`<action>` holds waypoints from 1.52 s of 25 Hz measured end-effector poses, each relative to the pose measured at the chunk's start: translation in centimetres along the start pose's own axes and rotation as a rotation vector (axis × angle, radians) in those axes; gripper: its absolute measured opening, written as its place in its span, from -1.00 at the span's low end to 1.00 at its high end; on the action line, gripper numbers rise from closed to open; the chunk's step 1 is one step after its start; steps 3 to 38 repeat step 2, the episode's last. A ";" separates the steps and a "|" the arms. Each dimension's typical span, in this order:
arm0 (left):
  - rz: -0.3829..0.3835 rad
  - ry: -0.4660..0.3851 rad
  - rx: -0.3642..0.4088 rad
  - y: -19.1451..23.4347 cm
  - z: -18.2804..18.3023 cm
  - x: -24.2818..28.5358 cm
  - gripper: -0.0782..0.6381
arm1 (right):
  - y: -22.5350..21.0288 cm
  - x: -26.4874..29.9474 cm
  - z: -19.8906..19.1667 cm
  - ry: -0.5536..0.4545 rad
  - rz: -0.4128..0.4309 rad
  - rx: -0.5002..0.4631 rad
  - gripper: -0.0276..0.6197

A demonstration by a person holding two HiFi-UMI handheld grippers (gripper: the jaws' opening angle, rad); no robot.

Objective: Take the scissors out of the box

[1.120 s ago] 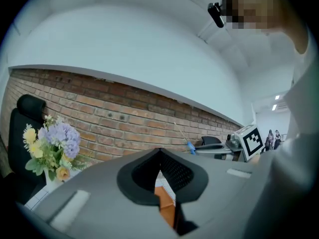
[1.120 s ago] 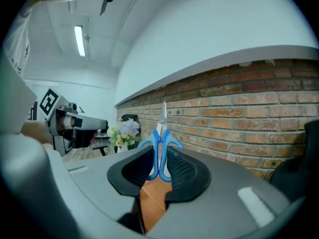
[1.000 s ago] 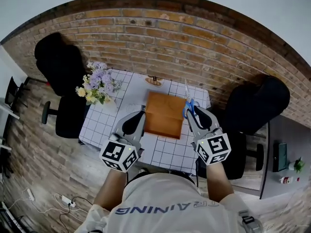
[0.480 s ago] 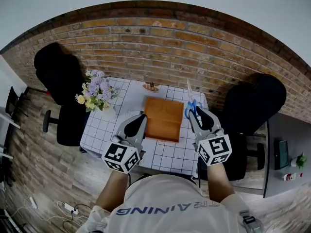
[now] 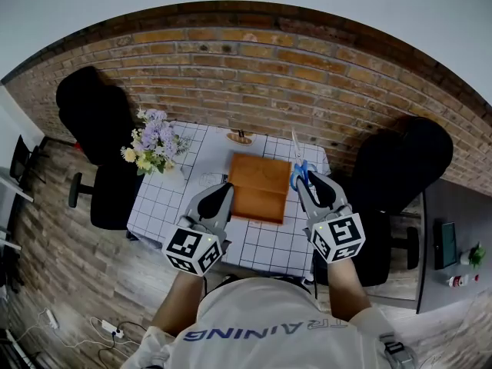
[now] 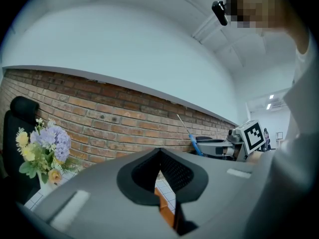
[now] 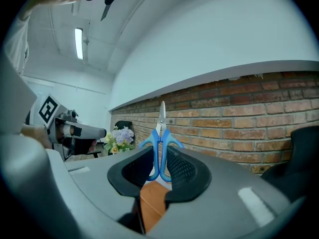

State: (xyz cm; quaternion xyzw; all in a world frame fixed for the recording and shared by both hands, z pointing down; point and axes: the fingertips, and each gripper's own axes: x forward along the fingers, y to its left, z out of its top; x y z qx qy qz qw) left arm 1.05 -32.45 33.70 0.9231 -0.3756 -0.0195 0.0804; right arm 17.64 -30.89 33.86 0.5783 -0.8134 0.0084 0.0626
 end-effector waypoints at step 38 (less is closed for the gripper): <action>-0.001 0.000 0.004 -0.3 -0.1 -0.1 -0.78 | 0.1 0.0 -0.1 0.003 0.005 -0.002 -0.60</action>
